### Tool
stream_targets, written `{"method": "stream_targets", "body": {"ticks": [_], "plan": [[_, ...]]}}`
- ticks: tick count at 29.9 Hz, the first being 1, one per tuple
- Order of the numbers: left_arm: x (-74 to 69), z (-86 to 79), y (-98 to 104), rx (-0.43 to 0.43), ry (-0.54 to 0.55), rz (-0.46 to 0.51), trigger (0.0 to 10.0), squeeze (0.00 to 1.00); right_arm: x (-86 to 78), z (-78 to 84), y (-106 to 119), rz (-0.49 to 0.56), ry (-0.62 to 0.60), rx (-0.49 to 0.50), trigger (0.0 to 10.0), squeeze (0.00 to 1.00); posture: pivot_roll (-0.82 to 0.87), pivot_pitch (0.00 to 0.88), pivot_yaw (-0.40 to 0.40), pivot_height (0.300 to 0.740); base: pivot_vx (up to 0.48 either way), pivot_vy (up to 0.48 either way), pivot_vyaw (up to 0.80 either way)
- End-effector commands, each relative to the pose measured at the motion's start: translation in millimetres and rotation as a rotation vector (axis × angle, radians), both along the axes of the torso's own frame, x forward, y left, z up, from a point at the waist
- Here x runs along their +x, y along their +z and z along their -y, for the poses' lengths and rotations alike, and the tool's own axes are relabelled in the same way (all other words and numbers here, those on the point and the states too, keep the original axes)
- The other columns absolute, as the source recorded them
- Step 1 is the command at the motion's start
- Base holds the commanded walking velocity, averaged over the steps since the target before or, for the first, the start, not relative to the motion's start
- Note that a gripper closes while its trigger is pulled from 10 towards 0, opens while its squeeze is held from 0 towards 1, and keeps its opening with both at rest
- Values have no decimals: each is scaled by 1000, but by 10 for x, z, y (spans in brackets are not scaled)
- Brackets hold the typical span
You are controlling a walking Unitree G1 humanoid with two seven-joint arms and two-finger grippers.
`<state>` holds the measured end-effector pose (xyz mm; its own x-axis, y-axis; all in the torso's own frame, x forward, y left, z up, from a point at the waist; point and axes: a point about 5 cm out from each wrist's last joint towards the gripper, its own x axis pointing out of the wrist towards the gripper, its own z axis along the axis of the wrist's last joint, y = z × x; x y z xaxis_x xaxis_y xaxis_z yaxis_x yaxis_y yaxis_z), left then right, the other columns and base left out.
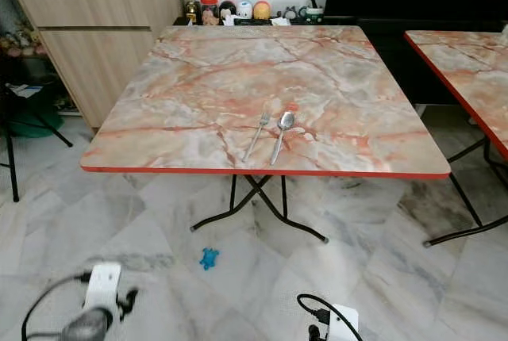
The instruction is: Setting the table
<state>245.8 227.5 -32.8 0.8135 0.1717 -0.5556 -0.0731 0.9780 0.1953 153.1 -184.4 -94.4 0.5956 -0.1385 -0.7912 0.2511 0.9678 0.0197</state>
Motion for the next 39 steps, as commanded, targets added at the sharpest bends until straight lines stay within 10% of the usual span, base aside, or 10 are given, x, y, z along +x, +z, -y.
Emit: {"method": "stream_targets", "body": {"ticks": [1, 16, 20, 21, 39], "plan": [[39, -52, 59, 8, -4, 40, 10000, 0, -12, 19, -4, -7, 2, -8, 10000, 0, -5, 0, 21, 740, 0, 0, 0], [193, -65, 826, 66, -66, 584, 10000, 0, -80, 184, -5, -6, -39, -7, 10000, 0, 33, 5, -10, 740, 0, 0, 0], [317, 9, 1057, 70, -31, 691, 10000, 0, -63, 181, 1, -3, -35, -7, 10000, 0, 36, 13, -21, 740, 0, 0, 0], [552, 214, 1343, 21, -53, 807, 10000, 0, -40, 182, 10, 4, -30, -7, 10000, 0, 26, 24, -34, 740, 0, 0, 0], [833, 689, 1635, -174, -240, 832, 10000, 0, -34, 179, 16, 16, -47, -17, 10000, 0, 16, 9, -9, 740, 36, 0, -207]]}}
